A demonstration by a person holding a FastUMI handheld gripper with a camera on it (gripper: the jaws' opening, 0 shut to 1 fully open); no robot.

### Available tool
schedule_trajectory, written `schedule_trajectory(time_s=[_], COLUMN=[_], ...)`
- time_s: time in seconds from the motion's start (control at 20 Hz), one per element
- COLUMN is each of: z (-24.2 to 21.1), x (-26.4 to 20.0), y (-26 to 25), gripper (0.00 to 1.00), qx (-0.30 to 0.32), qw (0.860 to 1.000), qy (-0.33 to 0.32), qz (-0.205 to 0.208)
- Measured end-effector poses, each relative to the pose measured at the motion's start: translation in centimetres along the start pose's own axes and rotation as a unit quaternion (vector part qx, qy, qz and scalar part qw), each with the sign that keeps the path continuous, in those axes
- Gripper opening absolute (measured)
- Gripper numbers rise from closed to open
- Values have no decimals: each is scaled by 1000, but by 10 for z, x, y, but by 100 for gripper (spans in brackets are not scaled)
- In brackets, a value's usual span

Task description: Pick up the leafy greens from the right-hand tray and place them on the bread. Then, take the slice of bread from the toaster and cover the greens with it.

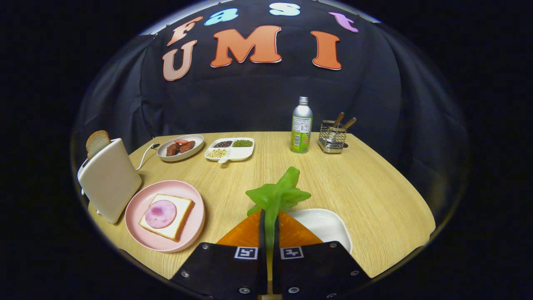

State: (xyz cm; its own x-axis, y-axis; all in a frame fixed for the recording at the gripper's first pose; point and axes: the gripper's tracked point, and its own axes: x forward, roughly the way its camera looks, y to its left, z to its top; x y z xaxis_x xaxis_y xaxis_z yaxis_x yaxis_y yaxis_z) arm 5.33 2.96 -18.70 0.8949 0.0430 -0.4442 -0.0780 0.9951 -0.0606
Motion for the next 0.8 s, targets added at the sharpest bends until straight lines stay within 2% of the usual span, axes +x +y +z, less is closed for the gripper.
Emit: schedule_trajectory(time_s=[0.4, 0.8], z=[17, 9], x=[-9, -7], y=[80, 148], gripper=[5, 5], qx=[-15, -27], qw=[998, 993], qy=[-9, 4], qz=[63, 115])
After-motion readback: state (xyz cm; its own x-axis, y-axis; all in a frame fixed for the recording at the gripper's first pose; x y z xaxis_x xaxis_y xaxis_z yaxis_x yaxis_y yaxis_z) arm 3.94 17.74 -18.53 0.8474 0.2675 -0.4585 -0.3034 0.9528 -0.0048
